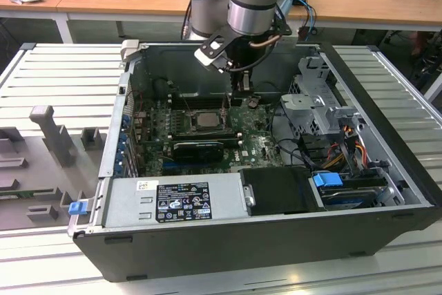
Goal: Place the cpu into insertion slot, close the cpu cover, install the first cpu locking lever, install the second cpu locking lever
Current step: 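Close the cpu cover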
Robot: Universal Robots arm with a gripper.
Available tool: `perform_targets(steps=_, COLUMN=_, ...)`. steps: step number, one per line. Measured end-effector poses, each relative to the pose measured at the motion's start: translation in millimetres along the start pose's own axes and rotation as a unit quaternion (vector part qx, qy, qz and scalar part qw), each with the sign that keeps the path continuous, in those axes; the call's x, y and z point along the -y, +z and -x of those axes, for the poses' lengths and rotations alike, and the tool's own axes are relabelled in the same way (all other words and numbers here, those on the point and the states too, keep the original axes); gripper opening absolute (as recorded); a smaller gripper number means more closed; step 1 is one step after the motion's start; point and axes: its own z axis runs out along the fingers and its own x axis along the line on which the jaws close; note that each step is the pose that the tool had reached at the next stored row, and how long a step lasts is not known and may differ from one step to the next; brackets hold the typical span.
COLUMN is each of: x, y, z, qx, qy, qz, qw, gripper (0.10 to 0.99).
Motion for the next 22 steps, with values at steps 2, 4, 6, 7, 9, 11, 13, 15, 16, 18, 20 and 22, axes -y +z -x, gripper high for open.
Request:
perform_targets(steps=2, x=4.6, y=0.4, z=0.1, qx=-0.0001, qy=0.0, qz=0.0, qw=1.0, gripper=0.106)
perform_targets(steps=4, x=8.3, y=3.8, z=0.2, qx=0.0, qy=0.0, qz=0.0, qw=1.0, gripper=0.106)
perform_targets(steps=6, x=9.5, y=8.3, z=0.3, qx=0.0, qy=0.0, qz=0.0, qw=1.0, gripper=0.106)
perform_targets(steps=7, x=10.4, y=12.6, z=0.4, qx=0.0, qy=-0.001, qz=0.0, qw=1.0, gripper=0.106)
perform_targets(steps=9, x=11.9, y=18.0, z=0.6, qx=0.0, qy=-0.002, qz=0.0, qw=1.0, gripper=0.106)
perform_targets(steps=11, x=17.1, y=20.9, z=0.7, qx=-0.0004, qy=-0.005, qz=-0.0001, qw=1.0, gripper=0.106)
perform_targets(steps=13, x=25.1, y=22.4, z=0.9, qx=-0.0005, qy=-0.008, qz=-0.0002, qw=1.0, gripper=0.106)
perform_targets(steps=15, x=36.6, y=23.3, z=1.0, qx=-0.0004, qy=-0.011, qz=-0.0003, qw=0.9999, gripper=0.106)
perform_targets(steps=16, x=38.3, y=23.4, z=1.0, qx=-0.0004, qy=-0.014, qz=-0.0003, qw=0.9999, gripper=0.106)
perform_targets(steps=18, x=39.2, y=23.5, z=1.1, qx=-0.0004, qy=-0.02, qz=-0.0005, qw=0.9998, gripper=0.106)
perform_targets(steps=20, x=42.8, y=23.8, z=1.1, qx=-0.0005, qy=-0.025, qz=-0.0005, qw=0.9997, gripper=0.106)
perform_targets(steps=22, x=48.0, y=23.8, z=1.1, qx=-0.0005, qy=-0.025, qz=-0.0002, qw=0.9997, gripper=0.106)
